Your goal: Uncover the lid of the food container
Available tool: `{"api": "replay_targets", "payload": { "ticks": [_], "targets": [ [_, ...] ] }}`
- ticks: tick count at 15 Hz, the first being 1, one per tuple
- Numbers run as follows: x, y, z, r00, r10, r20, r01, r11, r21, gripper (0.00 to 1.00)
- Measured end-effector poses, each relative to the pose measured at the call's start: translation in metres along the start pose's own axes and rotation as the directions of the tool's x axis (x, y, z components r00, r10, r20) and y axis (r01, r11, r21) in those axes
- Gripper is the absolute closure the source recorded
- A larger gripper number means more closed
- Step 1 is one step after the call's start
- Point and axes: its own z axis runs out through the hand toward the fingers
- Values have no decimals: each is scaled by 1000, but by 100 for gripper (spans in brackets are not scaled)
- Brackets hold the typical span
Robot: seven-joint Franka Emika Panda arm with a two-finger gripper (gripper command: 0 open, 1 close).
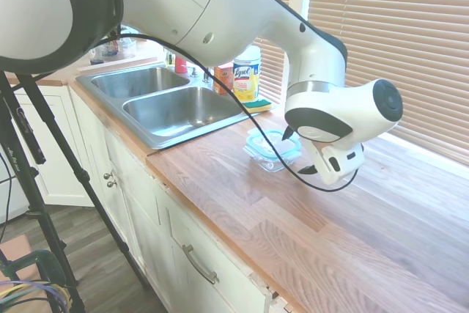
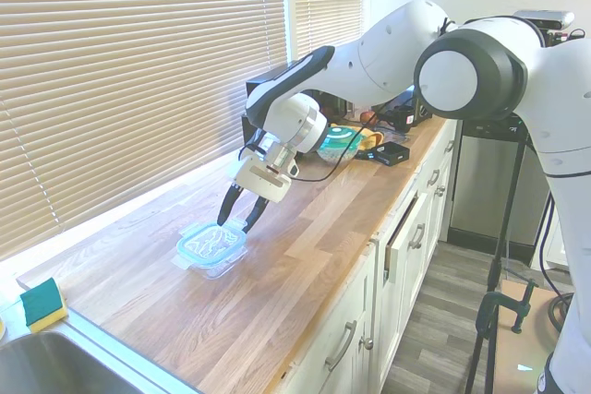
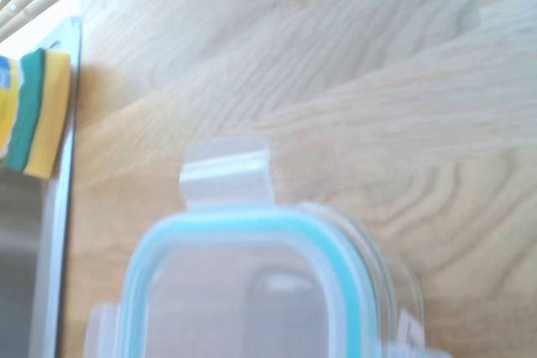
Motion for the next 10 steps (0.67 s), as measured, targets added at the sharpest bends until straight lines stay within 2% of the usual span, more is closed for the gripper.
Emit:
{"api": "replay_targets", "payload": {
  "ticks": [10],
  "targets": [
    [-1, 4, 2, 999, -41, 30, 41, 999, 0, 100]
  ]
}}
